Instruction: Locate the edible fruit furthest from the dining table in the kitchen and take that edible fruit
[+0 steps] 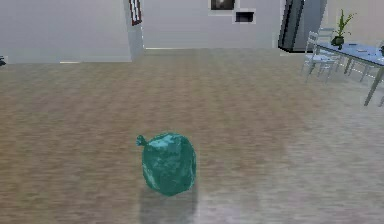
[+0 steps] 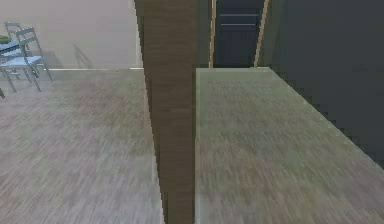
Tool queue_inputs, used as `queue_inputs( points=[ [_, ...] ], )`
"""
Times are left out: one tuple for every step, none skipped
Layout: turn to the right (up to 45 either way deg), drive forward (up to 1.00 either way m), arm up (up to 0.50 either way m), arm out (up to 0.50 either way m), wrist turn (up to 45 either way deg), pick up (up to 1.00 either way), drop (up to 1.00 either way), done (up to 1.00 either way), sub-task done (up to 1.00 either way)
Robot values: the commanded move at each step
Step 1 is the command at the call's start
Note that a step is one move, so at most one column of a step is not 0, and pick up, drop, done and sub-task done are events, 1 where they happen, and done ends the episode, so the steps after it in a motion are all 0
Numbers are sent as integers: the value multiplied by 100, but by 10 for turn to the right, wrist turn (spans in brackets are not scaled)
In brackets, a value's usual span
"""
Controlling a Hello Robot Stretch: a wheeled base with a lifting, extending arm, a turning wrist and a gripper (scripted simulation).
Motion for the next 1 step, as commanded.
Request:
queue_inputs(
  points=[
    [-30,0,0,0,0,0,0,0,0]
  ],
)
